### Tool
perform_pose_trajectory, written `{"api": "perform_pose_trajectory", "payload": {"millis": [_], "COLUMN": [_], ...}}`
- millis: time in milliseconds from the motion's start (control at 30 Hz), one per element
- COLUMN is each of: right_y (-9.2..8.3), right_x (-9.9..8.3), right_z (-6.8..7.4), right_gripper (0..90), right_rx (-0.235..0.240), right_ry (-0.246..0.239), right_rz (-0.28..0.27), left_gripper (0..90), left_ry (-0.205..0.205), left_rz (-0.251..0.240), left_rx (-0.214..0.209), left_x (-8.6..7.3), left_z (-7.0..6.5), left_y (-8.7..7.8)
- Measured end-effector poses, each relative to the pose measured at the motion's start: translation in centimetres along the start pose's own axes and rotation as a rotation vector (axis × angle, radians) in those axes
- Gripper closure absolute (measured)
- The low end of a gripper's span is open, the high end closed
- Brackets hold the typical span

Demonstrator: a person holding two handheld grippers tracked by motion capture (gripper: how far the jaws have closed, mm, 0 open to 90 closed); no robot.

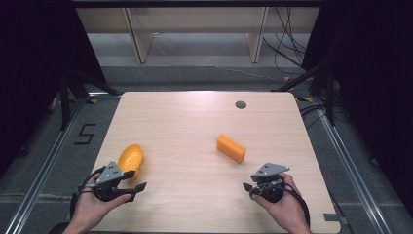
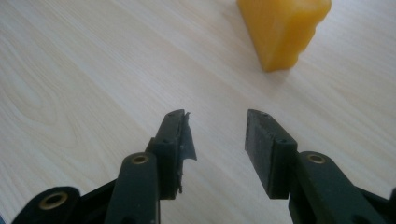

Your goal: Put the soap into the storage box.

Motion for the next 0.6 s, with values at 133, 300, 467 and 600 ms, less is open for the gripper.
{"api": "perform_pose_trajectory", "payload": {"millis": [133, 300, 467, 600], "right_y": [-0.15, -0.31, -0.06, 0.22], "right_x": [-0.23, -0.47, -0.58, -0.7], "right_z": [-0.41, -0.51, -0.6, -0.61], "right_gripper": [56.2, 55.8, 55.7, 55.8], "right_rx": [-0.003, -0.004, -0.006, -0.011], "right_ry": [-0.022, -0.019, -0.021, -0.018], "right_rz": [-0.002, 0.016, 0.025, 0.007], "left_gripper": [34.0, 31.8, 32.5, 33.2], "left_ry": [0.031, 0.075, 0.048, 0.059], "left_rz": [-0.009, -0.017, -0.012, 0.003], "left_rx": [-0.006, -0.024, -0.031, -0.049], "left_x": [0.21, 0.55, 0.4, 0.19], "left_z": [-0.55, -0.78, -0.81, -0.6], "left_y": [0.07, -0.04, 0.21, 0.34]}}
Point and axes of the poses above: each handheld gripper's, and its own axes: y roughly forward along the jaws, x roughly out of its top, z roughly to its left, the point moved 2 cm from there along y, roughly forward along the jaws, and after that the axes turned 10 degrees about -z, right-handed, at the moved point
